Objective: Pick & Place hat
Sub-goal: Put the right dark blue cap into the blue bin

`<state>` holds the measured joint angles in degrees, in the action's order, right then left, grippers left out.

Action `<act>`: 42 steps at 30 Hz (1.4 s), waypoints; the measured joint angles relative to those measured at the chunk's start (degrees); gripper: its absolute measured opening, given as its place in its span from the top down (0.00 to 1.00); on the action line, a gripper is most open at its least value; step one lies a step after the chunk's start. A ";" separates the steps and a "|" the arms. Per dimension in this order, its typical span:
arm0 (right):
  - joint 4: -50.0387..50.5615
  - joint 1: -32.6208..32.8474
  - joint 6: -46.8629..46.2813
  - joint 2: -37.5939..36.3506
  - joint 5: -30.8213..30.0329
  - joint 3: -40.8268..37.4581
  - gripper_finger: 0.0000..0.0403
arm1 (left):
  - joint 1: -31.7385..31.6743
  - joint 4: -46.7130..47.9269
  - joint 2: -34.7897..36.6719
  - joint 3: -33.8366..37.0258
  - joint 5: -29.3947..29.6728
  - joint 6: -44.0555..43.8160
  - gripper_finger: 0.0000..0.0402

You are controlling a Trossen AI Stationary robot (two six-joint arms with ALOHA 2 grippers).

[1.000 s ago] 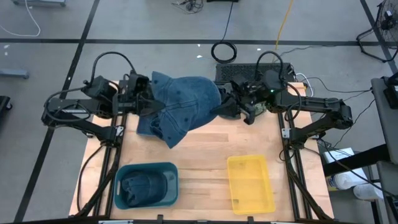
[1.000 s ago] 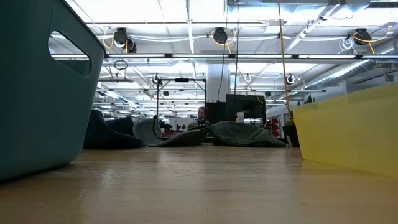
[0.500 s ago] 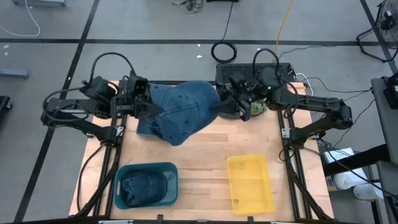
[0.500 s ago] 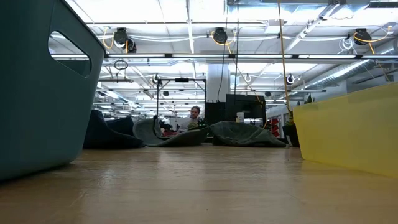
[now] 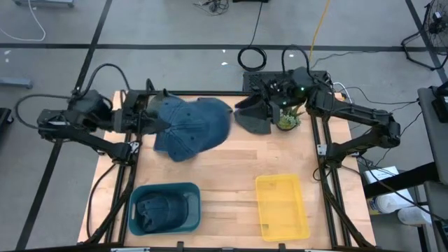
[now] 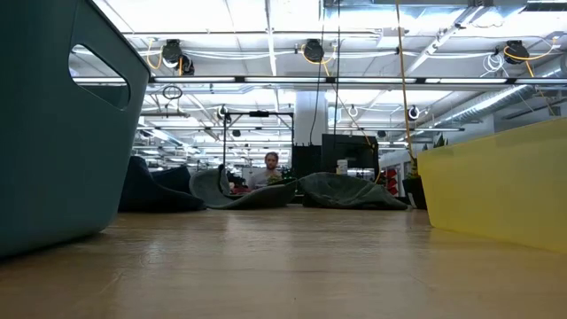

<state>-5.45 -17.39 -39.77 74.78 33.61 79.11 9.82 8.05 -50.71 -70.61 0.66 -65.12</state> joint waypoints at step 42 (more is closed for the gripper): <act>0.13 -1.29 4.96 -0.65 -1.86 0.00 0.50 | 44.54 25.80 -13.28 -0.04 40.78 -48.45 0.95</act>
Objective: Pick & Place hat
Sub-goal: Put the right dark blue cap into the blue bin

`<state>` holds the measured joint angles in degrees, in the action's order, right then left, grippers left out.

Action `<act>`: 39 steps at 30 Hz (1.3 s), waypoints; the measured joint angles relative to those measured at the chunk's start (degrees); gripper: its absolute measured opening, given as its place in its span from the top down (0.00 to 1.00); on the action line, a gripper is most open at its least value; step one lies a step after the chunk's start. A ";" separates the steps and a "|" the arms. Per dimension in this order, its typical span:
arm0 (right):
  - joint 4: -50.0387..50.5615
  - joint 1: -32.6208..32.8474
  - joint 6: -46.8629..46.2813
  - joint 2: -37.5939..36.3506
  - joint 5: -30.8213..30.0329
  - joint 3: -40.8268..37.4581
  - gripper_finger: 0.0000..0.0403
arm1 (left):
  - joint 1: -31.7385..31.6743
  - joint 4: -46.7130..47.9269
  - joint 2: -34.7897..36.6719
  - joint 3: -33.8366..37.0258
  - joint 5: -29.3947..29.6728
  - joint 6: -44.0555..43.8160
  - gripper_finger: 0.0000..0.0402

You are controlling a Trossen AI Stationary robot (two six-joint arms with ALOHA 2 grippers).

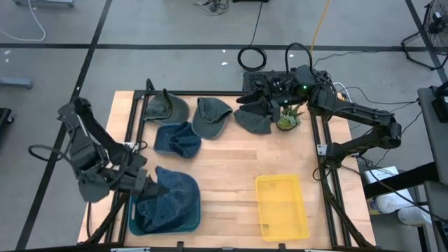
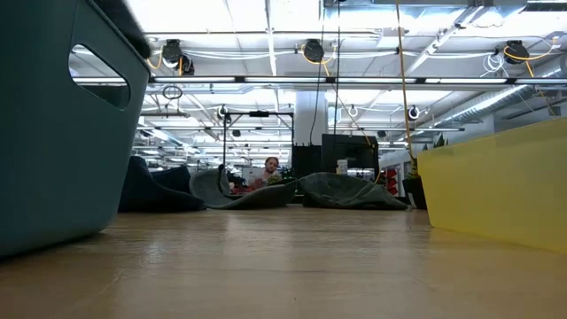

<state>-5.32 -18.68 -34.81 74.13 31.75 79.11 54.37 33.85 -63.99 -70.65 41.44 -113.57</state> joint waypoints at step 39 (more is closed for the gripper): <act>0.04 0.04 1.25 0.04 0.04 -0.04 0.51 | 2.14 22.85 -10.69 0.00 -6.04 -23.99 0.95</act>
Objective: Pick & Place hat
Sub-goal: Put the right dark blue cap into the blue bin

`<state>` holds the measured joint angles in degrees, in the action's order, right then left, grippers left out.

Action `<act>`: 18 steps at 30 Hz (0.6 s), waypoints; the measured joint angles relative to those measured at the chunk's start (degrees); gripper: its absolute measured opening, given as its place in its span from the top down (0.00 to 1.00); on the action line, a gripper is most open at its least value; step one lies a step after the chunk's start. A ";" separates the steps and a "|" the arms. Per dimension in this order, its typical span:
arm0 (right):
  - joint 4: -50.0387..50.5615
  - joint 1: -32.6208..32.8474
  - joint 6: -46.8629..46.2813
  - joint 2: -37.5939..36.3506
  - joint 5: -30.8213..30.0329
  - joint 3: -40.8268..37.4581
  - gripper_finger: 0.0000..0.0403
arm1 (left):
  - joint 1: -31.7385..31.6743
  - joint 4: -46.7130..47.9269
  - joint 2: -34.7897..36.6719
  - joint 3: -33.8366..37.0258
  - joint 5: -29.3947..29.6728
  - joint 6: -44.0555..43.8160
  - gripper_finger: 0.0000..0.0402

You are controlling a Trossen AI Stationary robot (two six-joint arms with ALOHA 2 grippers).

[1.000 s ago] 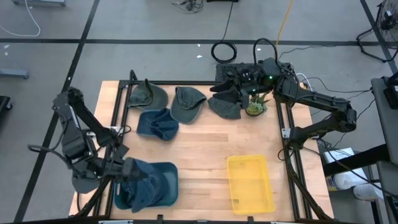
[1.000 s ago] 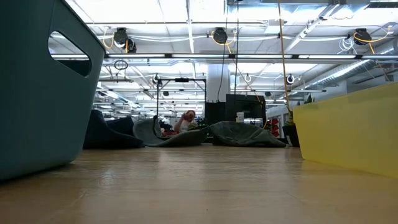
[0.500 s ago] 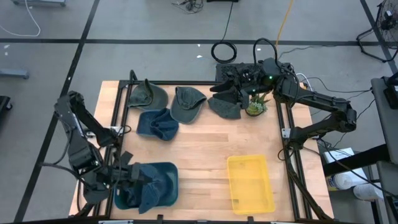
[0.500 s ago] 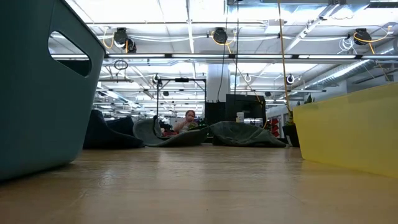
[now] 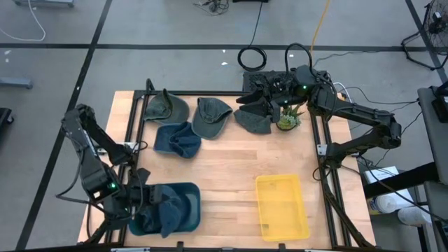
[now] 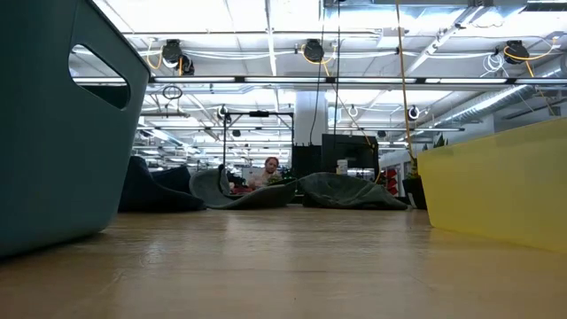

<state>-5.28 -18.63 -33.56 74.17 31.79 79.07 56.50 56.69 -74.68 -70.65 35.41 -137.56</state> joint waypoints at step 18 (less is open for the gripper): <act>3.88 -0.02 1.96 0.00 -0.56 0.00 0.51 | 2.09 7.65 -5.02 0.02 -16.45 0.89 0.95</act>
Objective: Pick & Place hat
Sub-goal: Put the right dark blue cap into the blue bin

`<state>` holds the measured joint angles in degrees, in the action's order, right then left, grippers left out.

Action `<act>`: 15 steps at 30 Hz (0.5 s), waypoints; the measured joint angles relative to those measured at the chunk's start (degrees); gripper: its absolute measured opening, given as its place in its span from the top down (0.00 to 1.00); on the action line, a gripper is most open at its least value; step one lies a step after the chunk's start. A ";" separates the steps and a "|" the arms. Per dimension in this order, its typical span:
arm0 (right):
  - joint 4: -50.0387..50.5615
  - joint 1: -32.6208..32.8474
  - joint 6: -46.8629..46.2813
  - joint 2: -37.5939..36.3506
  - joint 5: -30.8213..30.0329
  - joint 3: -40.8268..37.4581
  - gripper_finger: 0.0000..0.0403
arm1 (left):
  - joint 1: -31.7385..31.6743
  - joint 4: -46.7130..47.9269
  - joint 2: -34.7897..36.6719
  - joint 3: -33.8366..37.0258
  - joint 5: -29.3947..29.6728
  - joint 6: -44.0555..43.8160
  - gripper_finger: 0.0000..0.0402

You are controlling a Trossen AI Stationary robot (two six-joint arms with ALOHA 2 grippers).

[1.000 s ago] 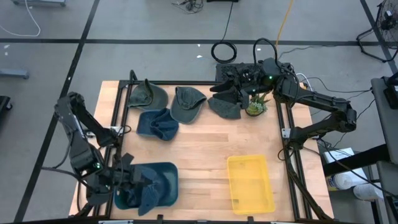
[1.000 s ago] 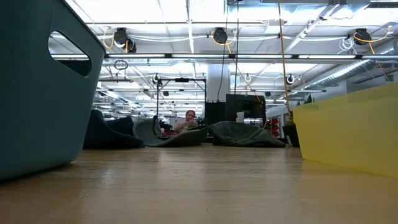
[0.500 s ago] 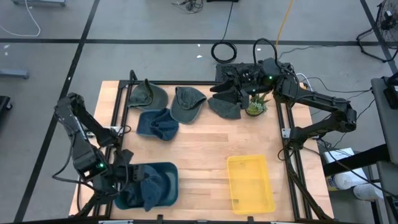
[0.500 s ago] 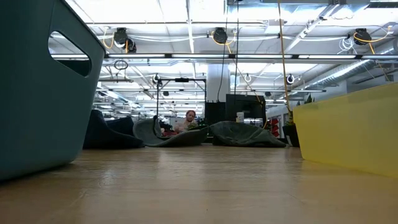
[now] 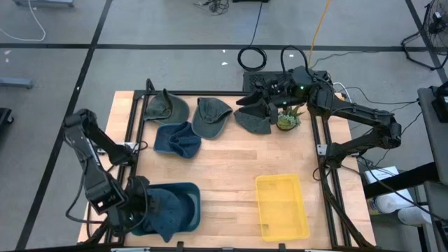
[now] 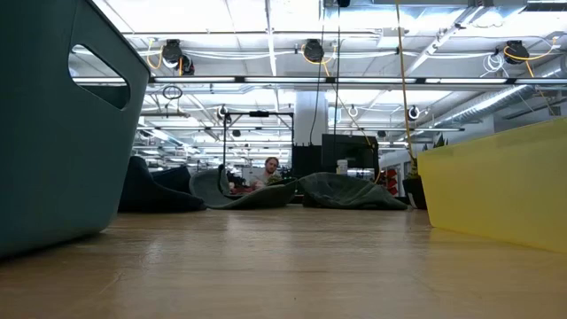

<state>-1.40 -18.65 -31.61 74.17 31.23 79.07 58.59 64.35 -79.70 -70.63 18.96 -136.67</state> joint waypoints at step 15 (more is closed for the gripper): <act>-0.01 0.00 3.14 0.00 -0.12 0.00 0.51 | -0.24 8.48 -6.41 0.02 -8.92 0.93 0.95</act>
<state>-1.41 -18.65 -28.46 74.17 31.11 79.07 58.36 72.83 -86.10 -70.61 10.04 -135.74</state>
